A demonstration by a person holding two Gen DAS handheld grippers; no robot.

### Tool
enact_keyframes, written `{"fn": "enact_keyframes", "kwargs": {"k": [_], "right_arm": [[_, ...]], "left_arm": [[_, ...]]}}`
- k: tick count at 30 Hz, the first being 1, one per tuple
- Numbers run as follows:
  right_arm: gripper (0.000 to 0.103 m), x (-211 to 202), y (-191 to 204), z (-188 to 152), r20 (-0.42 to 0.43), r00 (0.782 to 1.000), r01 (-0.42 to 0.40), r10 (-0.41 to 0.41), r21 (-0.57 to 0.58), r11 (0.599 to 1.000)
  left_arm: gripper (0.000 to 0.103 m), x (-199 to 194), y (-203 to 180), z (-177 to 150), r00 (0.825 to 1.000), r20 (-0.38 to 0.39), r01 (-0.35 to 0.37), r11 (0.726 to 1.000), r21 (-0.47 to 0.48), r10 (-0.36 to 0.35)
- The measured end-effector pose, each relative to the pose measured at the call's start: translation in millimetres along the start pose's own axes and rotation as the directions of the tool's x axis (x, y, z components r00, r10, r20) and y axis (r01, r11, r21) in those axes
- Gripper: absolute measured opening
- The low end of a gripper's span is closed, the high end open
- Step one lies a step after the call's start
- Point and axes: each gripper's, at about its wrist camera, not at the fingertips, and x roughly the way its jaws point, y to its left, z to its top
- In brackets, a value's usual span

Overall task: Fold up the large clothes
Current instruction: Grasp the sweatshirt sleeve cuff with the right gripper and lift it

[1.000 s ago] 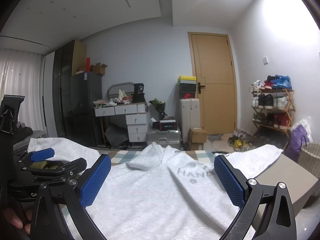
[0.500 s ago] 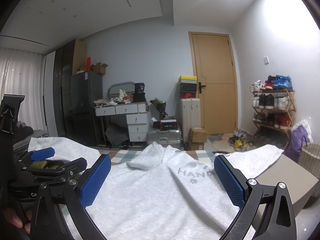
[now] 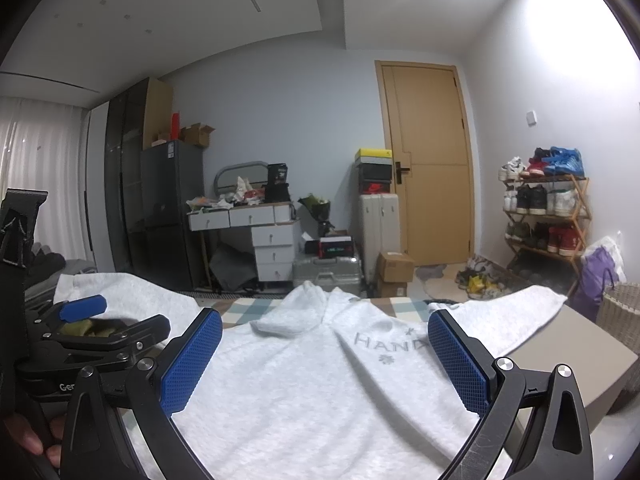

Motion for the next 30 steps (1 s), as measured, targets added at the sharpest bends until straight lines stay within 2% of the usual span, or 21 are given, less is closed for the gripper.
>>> {"fn": "enact_keyframes", "kwargs": {"k": [6,9,10,12,14,15,16,17,19,22,24,26,29,30], "right_arm": [[0.103,20,-32,-6,-0.066,0.998,0.001,0.002,0.048,0.999],[0.103,36,-72,-3,-0.119,0.993,0.014,0.000,0.119,0.993],[0.103,45,-97,1,-0.141,0.990,0.032,-0.010,0.149,0.988],[0.103,54,-131,5,-0.167,0.985,0.075,-0.044,0.184,0.980],[0.103,68,-182,10,-0.207,0.973,0.145,-0.100,0.218,0.965],[0.103,74,-207,11,-0.229,0.964,0.190,-0.138,0.226,0.955],[0.103,85,-245,13,-0.268,0.942,0.268,-0.202,0.238,0.934],[0.103,89,-265,12,-0.287,0.929,0.307,-0.234,0.243,0.920],[0.103,107,-328,11,-0.356,0.878,0.418,-0.319,0.247,0.874],[0.103,138,-397,10,-0.424,0.831,0.485,-0.361,0.232,0.843],[0.103,161,-433,7,-0.462,0.829,0.477,-0.315,0.290,0.830],[0.103,188,-477,-1,-0.488,0.834,0.473,-0.258,0.391,0.789],[0.103,229,-519,-13,-0.541,0.822,0.467,-0.179,0.462,0.754],[0.103,246,-531,-19,-0.566,0.810,0.469,-0.153,0.469,0.748]], "left_arm": [[0.102,16,-3,-5,0.999,-0.029,0.015,1.000,0.010,-0.015],[0.102,30,-7,-9,0.998,-0.055,0.025,0.999,0.029,-0.023],[0.102,35,-8,-10,0.997,-0.065,0.030,0.999,0.030,-0.028],[0.102,50,-9,-13,0.995,-0.096,0.039,0.999,0.027,-0.036],[0.102,63,-11,-16,0.991,-0.129,0.041,0.999,0.027,-0.037],[0.102,71,-12,-17,0.988,-0.148,0.040,0.999,0.029,-0.036],[0.102,78,-13,-18,0.986,-0.163,0.040,0.999,0.031,-0.035],[0.102,84,-14,-20,0.984,-0.177,0.039,0.999,0.034,-0.032],[0.102,95,-17,-22,0.979,-0.202,0.032,0.998,0.045,-0.022],[0.102,111,-22,-26,0.972,-0.235,0.021,0.998,0.064,-0.006],[0.102,123,-27,-29,0.965,-0.263,0.015,0.996,0.083,0.007],[0.102,131,-32,-32,0.958,-0.284,0.007,0.995,0.104,0.023],[0.102,139,-37,-31,0.955,-0.295,-0.005,0.991,0.133,0.045],[0.102,141,-38,-31,0.954,-0.296,-0.009,0.990,0.140,0.051]]}}
